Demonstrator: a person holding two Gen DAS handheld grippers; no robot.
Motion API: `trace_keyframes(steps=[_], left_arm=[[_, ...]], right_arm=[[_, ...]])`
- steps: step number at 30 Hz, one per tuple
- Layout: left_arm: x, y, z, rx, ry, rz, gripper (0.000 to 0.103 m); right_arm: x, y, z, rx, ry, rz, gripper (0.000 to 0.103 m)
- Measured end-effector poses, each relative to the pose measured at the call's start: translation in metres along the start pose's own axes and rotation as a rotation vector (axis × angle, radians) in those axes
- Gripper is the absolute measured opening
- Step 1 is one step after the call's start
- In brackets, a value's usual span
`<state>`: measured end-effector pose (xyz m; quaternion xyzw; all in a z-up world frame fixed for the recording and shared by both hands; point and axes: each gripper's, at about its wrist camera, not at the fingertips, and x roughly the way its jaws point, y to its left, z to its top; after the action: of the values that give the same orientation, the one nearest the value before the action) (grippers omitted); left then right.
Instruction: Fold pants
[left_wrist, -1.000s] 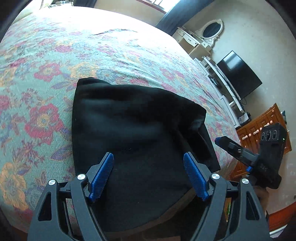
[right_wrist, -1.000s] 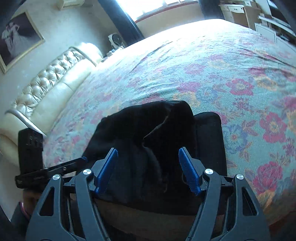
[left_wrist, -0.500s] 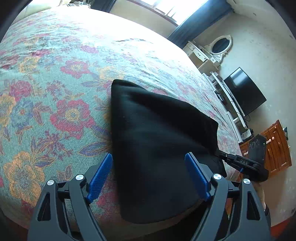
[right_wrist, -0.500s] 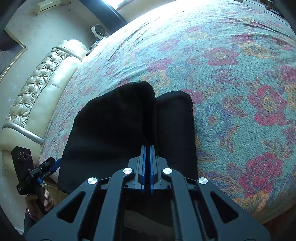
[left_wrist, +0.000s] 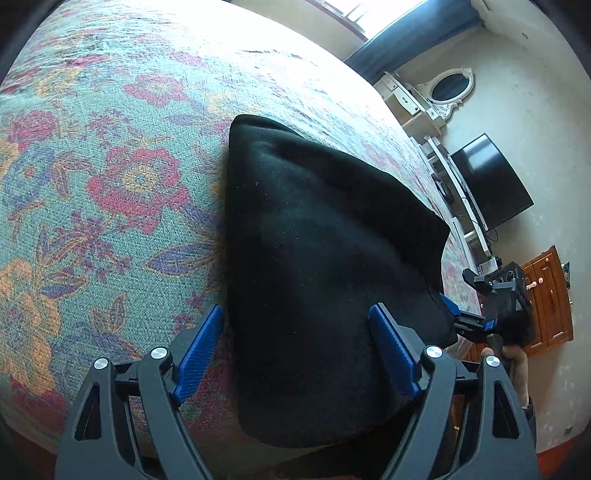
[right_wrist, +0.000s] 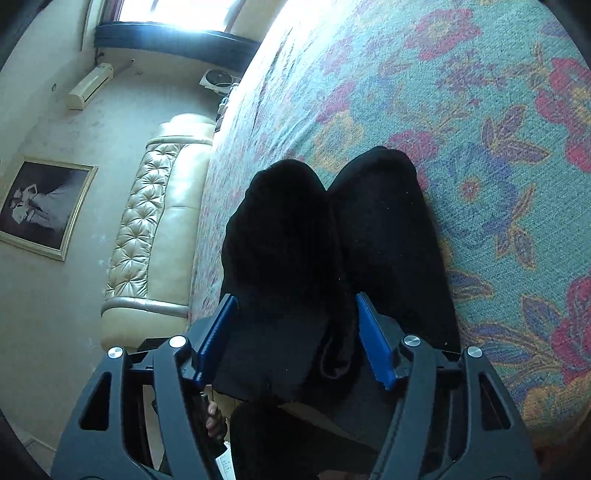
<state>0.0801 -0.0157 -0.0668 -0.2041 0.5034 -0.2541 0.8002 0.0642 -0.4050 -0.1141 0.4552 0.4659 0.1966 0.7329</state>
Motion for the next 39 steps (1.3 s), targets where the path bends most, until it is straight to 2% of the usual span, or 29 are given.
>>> trace_keyframes(steps=[3, 6, 8, 10, 14, 15, 19, 21, 24, 26, 28, 32, 34, 39], left_arm=[[0.001, 0.002, 0.002, -0.001, 0.000, -0.003, 0.079], [0.002, -0.001, 0.002, 0.013, -0.004, 0.005, 0.079], [0.001, -0.001, 0.002, 0.021, -0.005, 0.012, 0.080], [0.002, -0.002, 0.000, 0.021, -0.007, 0.016, 0.080], [0.006, 0.000, 0.001, 0.005, -0.005, 0.021, 0.084], [0.007, 0.000, 0.002, 0.002, -0.004, 0.020, 0.084], [0.010, 0.002, 0.002, -0.017, 0.005, 0.017, 0.085], [0.012, 0.005, 0.003, -0.037, 0.012, 0.009, 0.086], [0.014, 0.007, 0.002, -0.054, 0.016, 0.001, 0.086], [0.014, 0.006, 0.001, -0.050, 0.016, 0.003, 0.086], [0.014, 0.006, 0.000, -0.053, 0.017, 0.003, 0.086], [0.015, 0.006, -0.001, -0.049, 0.018, 0.005, 0.086], [0.015, 0.007, -0.001, -0.048, 0.019, 0.005, 0.086], [0.016, 0.000, -0.001, -0.037, 0.011, 0.019, 0.086]], right_arm=[[0.004, -0.002, 0.003, 0.003, 0.026, 0.034, 0.071], [0.005, 0.000, 0.006, -0.007, 0.041, 0.048, 0.071], [0.004, 0.002, 0.006, -0.031, 0.049, 0.023, 0.062], [0.004, 0.003, 0.004, -0.055, 0.059, -0.017, 0.046], [0.002, 0.005, -0.001, -0.067, 0.045, -0.014, 0.045], [0.002, 0.005, -0.001, -0.071, 0.045, -0.012, 0.048], [0.006, 0.011, -0.001, -0.094, 0.053, 0.021, 0.072], [0.009, 0.014, 0.000, -0.102, 0.064, 0.018, 0.077], [0.012, 0.019, 0.001, -0.121, 0.076, -0.003, 0.077], [0.013, 0.021, 0.001, -0.133, 0.080, -0.031, 0.069], [0.014, 0.019, 0.001, -0.138, 0.084, -0.062, 0.048], [0.016, 0.016, 0.001, -0.137, 0.097, -0.093, 0.029], [0.016, 0.014, 0.000, -0.130, 0.094, -0.092, 0.015], [0.007, 0.013, 0.000, -0.166, 0.079, -0.091, 0.008]])
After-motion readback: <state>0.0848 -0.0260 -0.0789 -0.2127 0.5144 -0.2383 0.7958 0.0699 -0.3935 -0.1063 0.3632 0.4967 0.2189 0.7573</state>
